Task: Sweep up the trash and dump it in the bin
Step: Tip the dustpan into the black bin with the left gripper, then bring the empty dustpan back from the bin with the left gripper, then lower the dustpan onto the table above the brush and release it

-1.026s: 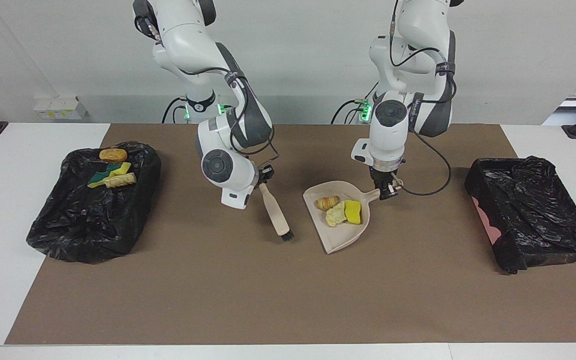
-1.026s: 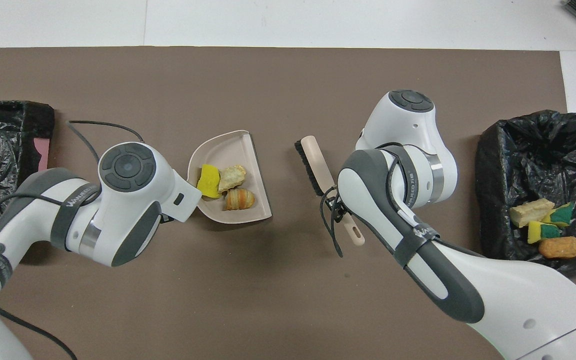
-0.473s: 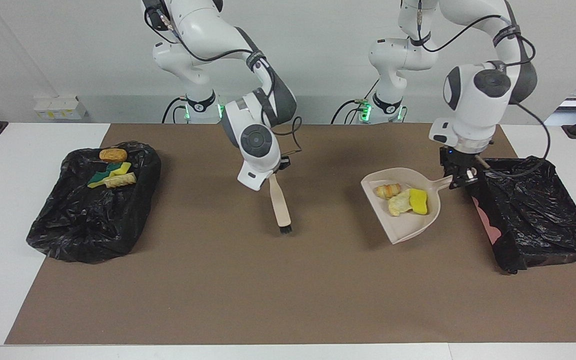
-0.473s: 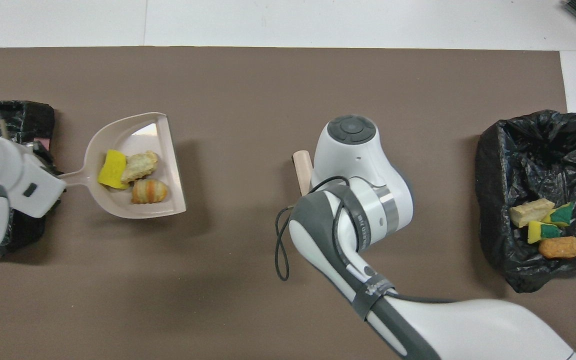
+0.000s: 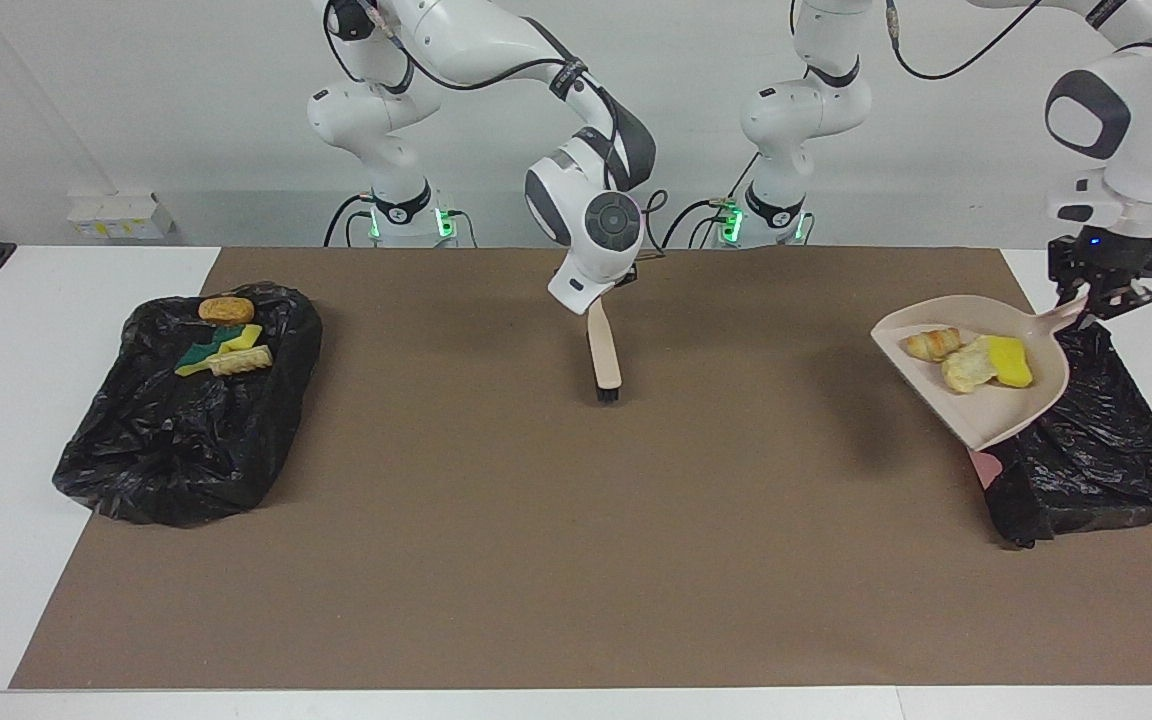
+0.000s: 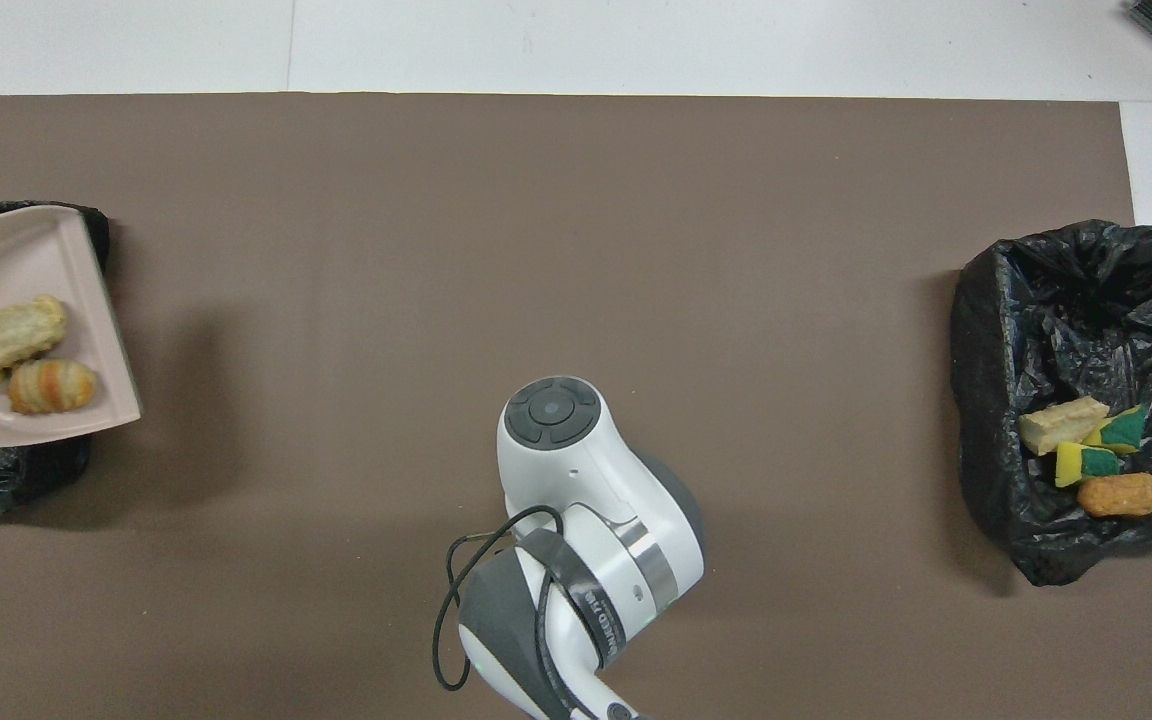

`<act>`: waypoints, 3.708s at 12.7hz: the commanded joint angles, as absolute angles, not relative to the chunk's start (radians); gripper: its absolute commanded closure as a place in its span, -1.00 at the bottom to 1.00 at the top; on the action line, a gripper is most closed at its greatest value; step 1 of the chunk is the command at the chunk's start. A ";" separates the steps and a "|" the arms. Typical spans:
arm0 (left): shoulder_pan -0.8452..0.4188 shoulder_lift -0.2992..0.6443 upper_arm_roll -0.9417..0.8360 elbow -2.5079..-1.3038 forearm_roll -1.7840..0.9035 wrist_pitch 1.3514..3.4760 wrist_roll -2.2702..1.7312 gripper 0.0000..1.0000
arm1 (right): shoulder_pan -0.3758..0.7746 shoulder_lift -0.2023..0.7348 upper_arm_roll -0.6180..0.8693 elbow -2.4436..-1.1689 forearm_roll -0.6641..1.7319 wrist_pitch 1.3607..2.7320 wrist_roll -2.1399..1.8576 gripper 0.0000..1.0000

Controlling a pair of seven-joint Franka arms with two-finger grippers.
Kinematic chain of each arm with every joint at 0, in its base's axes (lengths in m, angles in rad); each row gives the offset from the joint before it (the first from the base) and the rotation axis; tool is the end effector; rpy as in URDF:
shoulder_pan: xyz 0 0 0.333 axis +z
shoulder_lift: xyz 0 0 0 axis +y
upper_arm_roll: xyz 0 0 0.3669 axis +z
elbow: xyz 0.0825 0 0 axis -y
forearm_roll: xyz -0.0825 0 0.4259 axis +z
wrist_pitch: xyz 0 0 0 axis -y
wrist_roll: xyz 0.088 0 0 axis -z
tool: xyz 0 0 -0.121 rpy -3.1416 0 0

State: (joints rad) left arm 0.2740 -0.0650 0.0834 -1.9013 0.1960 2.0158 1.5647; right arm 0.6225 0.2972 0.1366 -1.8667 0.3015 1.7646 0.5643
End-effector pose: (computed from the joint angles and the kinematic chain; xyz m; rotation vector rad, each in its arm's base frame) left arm 0.5566 0.2239 0.5701 -2.3235 1.7220 0.0639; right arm 0.4337 0.4471 0.3509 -3.0283 -0.1186 0.7882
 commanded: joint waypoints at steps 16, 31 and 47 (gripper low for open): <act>0.342 0.120 0.067 -1.539 1.061 2.065 1.606 1.00 | 0.516 0.149 0.124 -1.835 0.244 1.772 0.508 -1.00; -0.074 0.097 0.051 -1.459 0.687 1.417 1.188 1.00 | 0.091 0.136 0.124 -1.635 0.008 1.749 -0.018 -1.00; -0.509 0.414 0.034 -1.486 -0.023 1.883 -0.361 1.00 | 0.000 0.087 0.124 -1.631 -0.057 1.680 -0.046 -1.00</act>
State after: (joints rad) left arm -0.4748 0.3950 0.0138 -1.4987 0.0051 1.8074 -0.2606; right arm 0.0147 0.1020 0.1123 -1.6296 -0.0637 1.7133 -0.0256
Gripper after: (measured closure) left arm 0.687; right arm 0.000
